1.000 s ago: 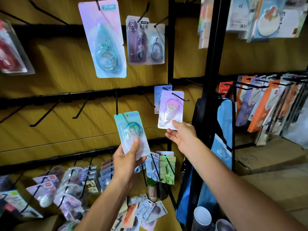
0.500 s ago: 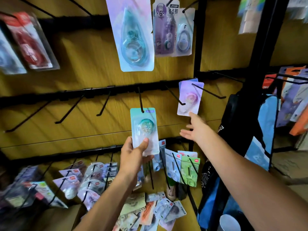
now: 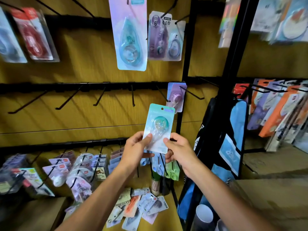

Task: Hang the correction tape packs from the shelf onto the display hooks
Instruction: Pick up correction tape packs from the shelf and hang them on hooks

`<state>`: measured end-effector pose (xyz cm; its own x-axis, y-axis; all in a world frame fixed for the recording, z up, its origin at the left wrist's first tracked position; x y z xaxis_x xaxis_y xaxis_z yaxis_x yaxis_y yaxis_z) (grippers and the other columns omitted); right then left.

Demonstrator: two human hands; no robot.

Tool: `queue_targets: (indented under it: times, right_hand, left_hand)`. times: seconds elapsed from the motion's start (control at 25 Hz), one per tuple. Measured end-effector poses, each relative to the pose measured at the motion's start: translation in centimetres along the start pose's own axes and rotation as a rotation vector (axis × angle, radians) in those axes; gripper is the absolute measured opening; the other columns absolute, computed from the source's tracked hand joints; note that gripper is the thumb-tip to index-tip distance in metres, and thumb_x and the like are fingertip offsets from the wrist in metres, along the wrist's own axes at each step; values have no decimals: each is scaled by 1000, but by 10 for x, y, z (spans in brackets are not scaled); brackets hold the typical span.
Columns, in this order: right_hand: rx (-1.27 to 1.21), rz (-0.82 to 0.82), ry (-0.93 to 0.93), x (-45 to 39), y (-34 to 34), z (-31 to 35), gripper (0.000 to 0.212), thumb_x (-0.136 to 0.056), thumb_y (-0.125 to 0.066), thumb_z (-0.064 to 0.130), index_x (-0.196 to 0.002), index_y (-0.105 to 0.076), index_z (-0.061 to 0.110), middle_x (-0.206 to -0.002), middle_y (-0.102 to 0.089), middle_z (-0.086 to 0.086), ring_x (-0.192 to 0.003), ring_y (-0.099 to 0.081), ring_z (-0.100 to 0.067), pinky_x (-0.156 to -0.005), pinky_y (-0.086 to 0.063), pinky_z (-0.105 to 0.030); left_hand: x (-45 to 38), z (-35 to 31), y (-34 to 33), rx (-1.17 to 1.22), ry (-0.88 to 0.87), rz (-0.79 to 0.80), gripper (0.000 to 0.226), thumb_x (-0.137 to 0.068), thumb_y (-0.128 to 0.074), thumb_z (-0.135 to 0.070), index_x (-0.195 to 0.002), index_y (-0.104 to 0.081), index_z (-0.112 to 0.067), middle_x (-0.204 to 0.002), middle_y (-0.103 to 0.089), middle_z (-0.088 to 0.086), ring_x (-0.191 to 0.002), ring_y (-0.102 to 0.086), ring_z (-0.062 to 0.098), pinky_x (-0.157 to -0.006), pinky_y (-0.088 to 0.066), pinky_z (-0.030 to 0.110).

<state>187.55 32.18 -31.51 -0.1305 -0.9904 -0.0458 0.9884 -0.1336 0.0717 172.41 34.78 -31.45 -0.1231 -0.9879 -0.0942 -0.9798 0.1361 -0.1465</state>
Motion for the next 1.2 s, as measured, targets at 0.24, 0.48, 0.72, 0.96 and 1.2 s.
queue_targets:
  times: [0.24, 0.48, 0.72, 0.96, 1.2]
  right_hand:
    - [4, -281, 290, 38, 50, 9, 14, -103, -48, 19, -97, -60, 15, -79, -65, -14, -48, -53, -15, -47, -48, -32]
    - [-66, -435, 257, 44, 74, 15, 17, -104, -46, 18, -101, -55, 4, -90, -61, -31, -43, -56, -15, -45, -50, -33]
    - [-241, -351, 115, 36, 63, 21, 18, -104, -46, 19, -109, -54, 4, -102, -64, -20, -43, -54, -13, -44, -49, -29]
    - [-310, -380, 77, 26, 52, 31, 21, -104, -45, 24, -103, -57, 6, -53, -59, -5, -36, -42, -16, -40, -39, -26]
    - [-349, -413, -182, -25, 49, 25, 8, -100, -54, 19, -96, -59, 14, -73, -55, -2, -54, -44, -12, -46, -44, -25]
  left_hand:
    - [-11, -7, 18, -738, -204, -154, 40, -91, -64, -25, -131, -55, -27, -120, -64, 2, -108, -61, 21, -90, -53, 41]
    - [-11, 1, 17, -1050, -239, -93, 72, -88, -66, -32, -151, -31, -27, -150, -40, 6, -132, -39, 28, -109, -39, 46]
    - [-8, 3, 11, -1076, -253, -82, 80, -89, -65, -40, -154, -21, -28, -159, -27, 5, -140, -30, 29, -113, -33, 46]
    - [-7, 3, 16, -1057, -249, -95, 83, -89, -63, -47, -155, -17, -30, -160, -23, 5, -143, -26, 29, -114, -31, 47]
    - [-16, 9, 24, -1027, -253, -96, 82, -89, -64, -44, -155, -18, -30, -159, -25, 6, -142, -28, 29, -114, -33, 44]
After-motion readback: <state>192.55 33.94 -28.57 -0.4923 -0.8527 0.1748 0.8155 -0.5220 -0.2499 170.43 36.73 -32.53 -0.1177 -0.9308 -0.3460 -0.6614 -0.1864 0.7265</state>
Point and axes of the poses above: each hand's wrist, its own x-axis away from the middle knuckle, its own y-axis out of the back of the hand, z = x × y, the point moved 4 cm from there along -x, towards the middle knuckle
